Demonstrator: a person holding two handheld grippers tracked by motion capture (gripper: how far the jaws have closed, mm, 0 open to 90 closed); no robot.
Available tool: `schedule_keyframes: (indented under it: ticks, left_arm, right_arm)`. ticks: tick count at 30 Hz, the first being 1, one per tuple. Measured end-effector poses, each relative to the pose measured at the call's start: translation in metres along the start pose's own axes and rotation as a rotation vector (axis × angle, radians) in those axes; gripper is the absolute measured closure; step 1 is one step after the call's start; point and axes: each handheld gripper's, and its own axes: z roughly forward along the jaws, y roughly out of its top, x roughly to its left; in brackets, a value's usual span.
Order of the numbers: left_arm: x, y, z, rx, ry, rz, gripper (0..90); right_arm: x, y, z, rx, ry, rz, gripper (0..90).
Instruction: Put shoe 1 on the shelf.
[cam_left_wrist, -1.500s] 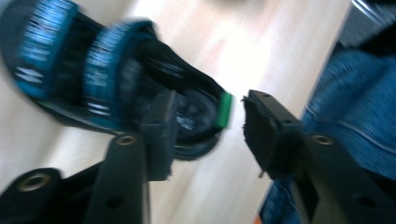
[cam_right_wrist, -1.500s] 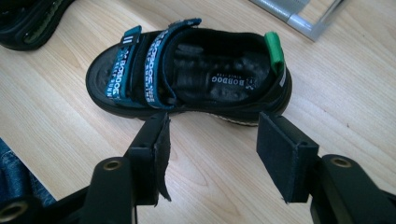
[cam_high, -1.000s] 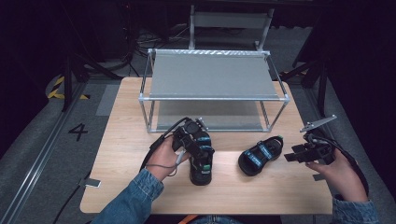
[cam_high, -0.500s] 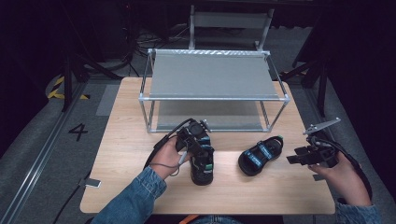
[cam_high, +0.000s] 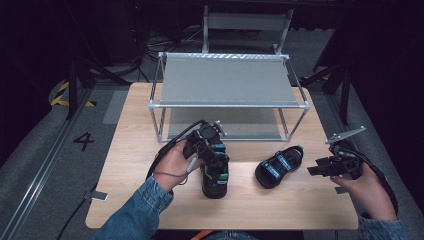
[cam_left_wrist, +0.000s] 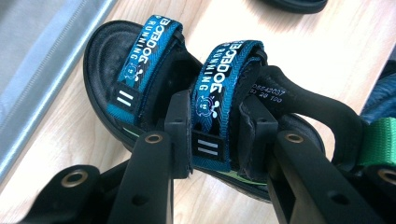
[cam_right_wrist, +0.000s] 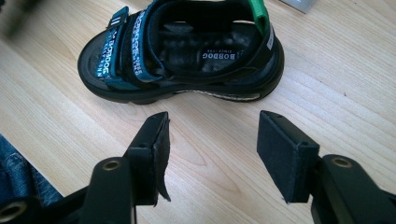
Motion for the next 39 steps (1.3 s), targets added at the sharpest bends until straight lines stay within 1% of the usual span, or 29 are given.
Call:
schedule_keyframes:
  ticks: [2, 3, 4, 8, 12, 17, 20, 21, 22, 23, 25, 26, 29, 32, 33, 34, 39]
  left_arm:
    - [-0.001, 0.0, -0.006, -0.01, 0.005, 0.006, 69.5]
    - [-0.001, 0.001, -0.009, -0.011, 0.005, 0.003, 69.4]
    - [-0.002, 0.0, -0.011, -0.022, 0.009, 0.002, 69.4]
    - [-0.002, 0.002, -0.026, -0.035, 0.001, -0.008, 69.4]
    - [-0.003, 0.004, -0.04, -0.047, -0.006, 0.0, 69.4]
    - [-0.005, 0.008, -0.058, -0.064, 0.004, 0.007, 69.4]
    - [-0.006, 0.011, -0.068, -0.078, 0.006, 0.007, 69.4]
    - [-0.006, 0.011, -0.068, -0.078, 0.006, 0.007, 69.4]
    - [-0.005, 0.013, -0.074, -0.083, 0.003, 0.005, 69.4]
    - [-0.005, 0.013, -0.074, -0.083, 0.003, 0.005, 69.4]
    - [-0.005, 0.016, -0.082, -0.082, 0.001, 0.01, 69.4]
    - [-0.005, 0.016, -0.082, -0.082, 0.001, 0.01, 69.4]
    - [-0.005, 0.021, -0.093, -0.091, 0.004, 0.013, 69.4]
    - [-0.004, 0.025, -0.103, -0.11, 0.006, 0.017, 69.4]
    - [-0.003, 0.027, -0.106, -0.119, 0.004, 0.026, 69.3]
    - [-0.003, 0.027, -0.106, -0.119, 0.004, 0.026, 69.3]
    - [-0.001, 0.035, -0.116, -0.142, 0.009, 0.028, 69.4]
  right_arm:
    - [0.0, 0.0, 0.0, 0.0, 0.0, 0.0, 44.7]
    - [0.0, -0.001, 0.0, 0.0, -0.003, 0.002, 44.7]
    - [0.0, -0.001, 0.0, -0.001, -0.003, 0.005, 44.6]
    - [-0.002, -0.003, 0.001, 0.003, 0.0, 0.015, 44.7]
    - [-0.004, -0.006, 0.002, 0.005, 0.002, 0.023, 44.8]
    - [-0.005, -0.009, 0.002, 0.005, 0.0, 0.029, 44.7]
    - [-0.006, -0.011, 0.001, 0.004, -0.001, 0.035, 44.7]
    - [-0.006, -0.011, 0.001, 0.004, -0.001, 0.035, 44.7]
    - [-0.006, -0.013, 0.002, 0.005, -0.002, 0.04, 44.7]
    - [-0.006, -0.013, 0.002, 0.005, -0.002, 0.04, 44.7]
    - [-0.006, -0.014, 0.002, 0.007, -0.003, 0.045, 44.7]
    - [-0.006, -0.014, 0.002, 0.007, -0.002, 0.045, 44.7]
    - [-0.006, -0.014, 0.002, 0.007, -0.002, 0.046, 44.7]
    - [-0.006, -0.014, 0.003, 0.006, 0.001, 0.042, 44.7]
    - [-0.005, -0.013, 0.003, 0.01, -0.002, 0.041, 44.7]
    - [-0.005, -0.013, 0.003, 0.01, -0.002, 0.041, 44.7]
    - [-0.005, -0.012, 0.007, 0.022, -0.001, 0.035, 44.7]
